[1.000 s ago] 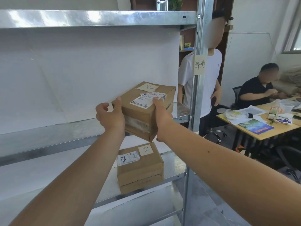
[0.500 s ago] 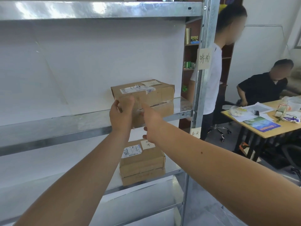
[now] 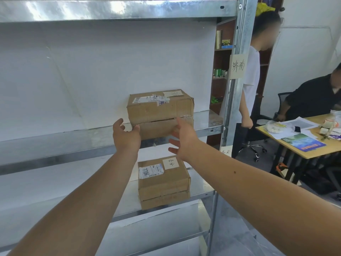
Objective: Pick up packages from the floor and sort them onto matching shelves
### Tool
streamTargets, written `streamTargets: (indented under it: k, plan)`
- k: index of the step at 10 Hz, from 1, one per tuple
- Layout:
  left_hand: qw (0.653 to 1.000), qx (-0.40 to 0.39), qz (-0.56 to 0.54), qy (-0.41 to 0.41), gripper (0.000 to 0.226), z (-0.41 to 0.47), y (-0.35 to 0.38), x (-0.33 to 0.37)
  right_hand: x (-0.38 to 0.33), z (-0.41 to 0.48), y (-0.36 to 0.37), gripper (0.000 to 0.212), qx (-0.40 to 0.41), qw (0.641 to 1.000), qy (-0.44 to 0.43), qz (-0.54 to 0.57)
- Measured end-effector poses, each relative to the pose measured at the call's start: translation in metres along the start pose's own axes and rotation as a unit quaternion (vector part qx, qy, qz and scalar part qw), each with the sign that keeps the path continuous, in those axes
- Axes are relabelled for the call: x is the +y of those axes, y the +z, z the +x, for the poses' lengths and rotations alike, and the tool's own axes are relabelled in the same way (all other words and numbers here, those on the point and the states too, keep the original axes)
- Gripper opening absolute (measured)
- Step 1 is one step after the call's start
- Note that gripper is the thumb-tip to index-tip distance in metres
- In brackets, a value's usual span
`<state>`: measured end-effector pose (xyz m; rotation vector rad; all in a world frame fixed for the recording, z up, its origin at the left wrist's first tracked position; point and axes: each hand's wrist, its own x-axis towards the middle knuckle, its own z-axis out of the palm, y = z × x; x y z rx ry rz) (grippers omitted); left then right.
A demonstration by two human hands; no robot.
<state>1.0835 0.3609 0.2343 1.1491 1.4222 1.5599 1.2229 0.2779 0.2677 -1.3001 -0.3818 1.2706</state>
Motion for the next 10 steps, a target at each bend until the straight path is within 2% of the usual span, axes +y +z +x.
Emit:
streamTargets:
  k: [1,2,3,4,5,6,8,9,10]
  plan:
    - [1.000,0.002,0.002,0.027,0.067,-0.004,0.001,-0.002,-0.003,0.003,-0.003,0.060,0.005,1.000,-0.011,0.002]
    - [0.995,0.000,0.046,0.088,0.059,-0.015,0.005,-0.003,-0.003,0.004,-0.002,0.044,0.009,1.000,-0.026,-0.011]
    - [0.990,-0.008,0.067,0.127,0.065,-0.026,0.008,-0.004,-0.004,0.003,-0.001,0.046,0.010,0.999,-0.032,-0.011]
    - [0.988,-0.022,0.079,0.129,0.085,-0.034,0.008,-0.002,-0.005,-0.001,-0.001,0.038,0.003,0.999,-0.034,-0.008]
    - [0.981,-0.042,0.102,0.158,0.089,-0.042,0.007,0.005,-0.006,-0.004,-0.002,0.032,-0.004,0.999,-0.043,-0.014]
    - [0.974,-0.062,0.128,0.175,0.084,-0.050,0.008,0.009,-0.005,-0.007,-0.003,0.030,-0.011,0.999,-0.046,-0.007]
    - [0.955,-0.043,0.185,0.229,0.064,-0.065,0.011,0.012,0.003,-0.012,-0.006,0.032,-0.032,0.997,-0.066,-0.018]
    - [0.955,-0.041,0.196,0.219,0.060,-0.073,0.012,0.012,0.006,-0.014,-0.011,0.042,-0.043,0.996,-0.080,-0.006]
    - [0.957,-0.045,0.189,0.215,0.061,-0.083,0.011,0.014,0.006,-0.016,-0.014,0.039,-0.047,0.994,-0.097,0.007]
